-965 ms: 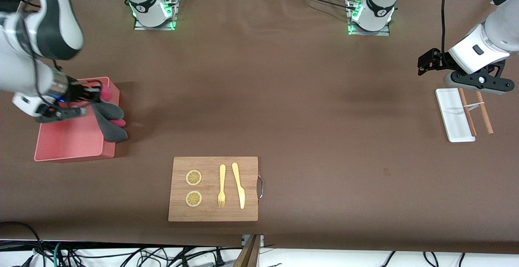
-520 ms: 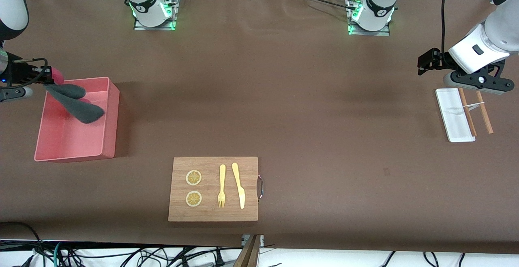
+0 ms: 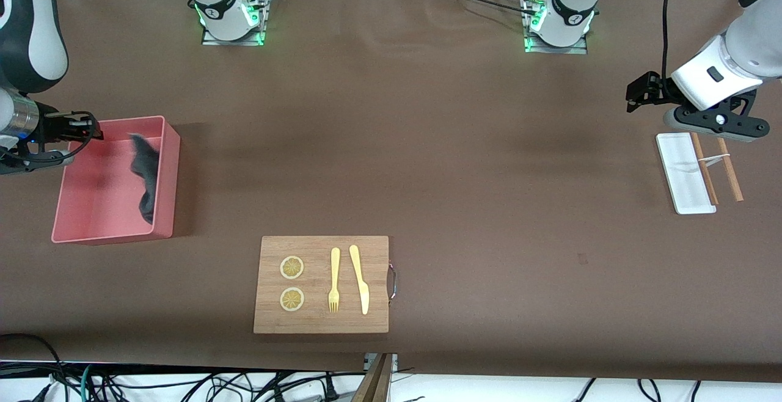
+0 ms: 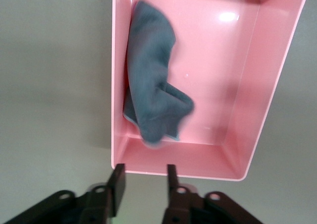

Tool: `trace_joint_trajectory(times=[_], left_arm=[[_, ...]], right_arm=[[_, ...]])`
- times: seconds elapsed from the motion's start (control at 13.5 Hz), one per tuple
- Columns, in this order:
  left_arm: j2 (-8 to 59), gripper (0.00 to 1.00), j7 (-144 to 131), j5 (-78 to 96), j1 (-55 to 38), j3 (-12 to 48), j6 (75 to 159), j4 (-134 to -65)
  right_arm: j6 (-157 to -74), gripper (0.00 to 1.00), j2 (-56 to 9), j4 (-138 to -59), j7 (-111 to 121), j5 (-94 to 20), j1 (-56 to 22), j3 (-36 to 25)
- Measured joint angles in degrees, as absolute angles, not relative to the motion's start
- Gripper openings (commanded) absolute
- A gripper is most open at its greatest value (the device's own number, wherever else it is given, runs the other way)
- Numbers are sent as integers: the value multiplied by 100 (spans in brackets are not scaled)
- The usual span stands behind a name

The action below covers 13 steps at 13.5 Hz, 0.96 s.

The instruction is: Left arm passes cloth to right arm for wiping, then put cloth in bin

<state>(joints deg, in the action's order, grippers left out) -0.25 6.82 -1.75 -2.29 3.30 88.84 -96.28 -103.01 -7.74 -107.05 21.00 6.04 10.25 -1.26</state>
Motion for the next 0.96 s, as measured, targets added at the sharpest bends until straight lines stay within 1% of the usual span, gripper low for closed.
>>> trace_joint_trajectory(times=[0.22,0.37,0.52,0.74,0.96], left_arm=[[-25,100,682,-175,-230,349,8877,-9628],[-25,100,682,-175,-231,387,8867,-9628],[-25,100,682,-175,-231,398,8863,-9628],[-25,100,682,-175,-231,399,8862,-9628],[-25,100,682,-175,-230,399,8861,-9628]], right_arm=[[-10265,100,-460,-10631,1862,520,1030,146],[-10002,100,-159,-10557,1162,446,1020,559],[-9692,100,35,-10389,700,285,936,811],[-9444,100,194,-10123,268,192,649,849],[-9390,100,384,-10089,-5,133,431,851]])
